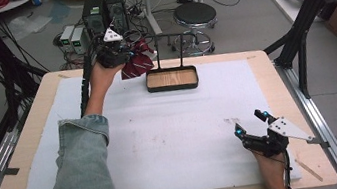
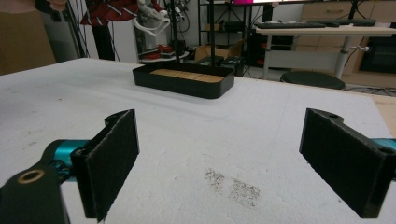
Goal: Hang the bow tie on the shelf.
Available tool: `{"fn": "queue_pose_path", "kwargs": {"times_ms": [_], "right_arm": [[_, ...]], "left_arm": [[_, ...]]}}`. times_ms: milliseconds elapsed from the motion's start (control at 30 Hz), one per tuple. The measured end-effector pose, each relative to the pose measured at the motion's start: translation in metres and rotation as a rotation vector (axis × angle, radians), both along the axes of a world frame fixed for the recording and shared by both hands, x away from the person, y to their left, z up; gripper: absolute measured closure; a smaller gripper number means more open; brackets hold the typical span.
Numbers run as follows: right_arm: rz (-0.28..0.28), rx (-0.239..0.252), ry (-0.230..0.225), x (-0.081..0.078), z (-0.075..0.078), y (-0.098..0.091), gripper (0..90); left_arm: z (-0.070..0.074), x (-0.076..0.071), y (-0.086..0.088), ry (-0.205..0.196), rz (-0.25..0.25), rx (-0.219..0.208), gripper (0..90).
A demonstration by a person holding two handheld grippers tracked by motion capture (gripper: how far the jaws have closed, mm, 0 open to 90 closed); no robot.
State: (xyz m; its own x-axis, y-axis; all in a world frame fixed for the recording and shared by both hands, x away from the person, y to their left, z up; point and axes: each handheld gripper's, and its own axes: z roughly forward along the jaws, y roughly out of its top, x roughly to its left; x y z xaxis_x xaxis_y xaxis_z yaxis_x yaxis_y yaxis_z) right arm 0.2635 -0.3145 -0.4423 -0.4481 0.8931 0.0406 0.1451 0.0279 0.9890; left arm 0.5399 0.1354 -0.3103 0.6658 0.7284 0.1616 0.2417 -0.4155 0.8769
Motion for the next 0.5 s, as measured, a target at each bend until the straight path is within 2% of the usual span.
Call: {"fn": "queue_pose_path", "kwargs": {"times_ms": [33, 100, 500], "right_arm": [[0.000, -0.001, 0.001, 0.000, 0.000, 0.000, 11.0], [-0.001, -0.001, 0.002, 0.000, 0.000, 0.000, 10.9], [0.001, 0.000, 0.005, 0.000, 0.000, 0.000, 10.9]], "left_arm": [[-0.002, 0.000, -0.001, 0.004, -0.001, -0.001, 74.1], [-0.008, 0.002, -0.005, 0.014, -0.001, 0.027, 74.2], [-0.022, 0.007, -0.016, 0.027, 0.001, 0.042, 77.2]]}}
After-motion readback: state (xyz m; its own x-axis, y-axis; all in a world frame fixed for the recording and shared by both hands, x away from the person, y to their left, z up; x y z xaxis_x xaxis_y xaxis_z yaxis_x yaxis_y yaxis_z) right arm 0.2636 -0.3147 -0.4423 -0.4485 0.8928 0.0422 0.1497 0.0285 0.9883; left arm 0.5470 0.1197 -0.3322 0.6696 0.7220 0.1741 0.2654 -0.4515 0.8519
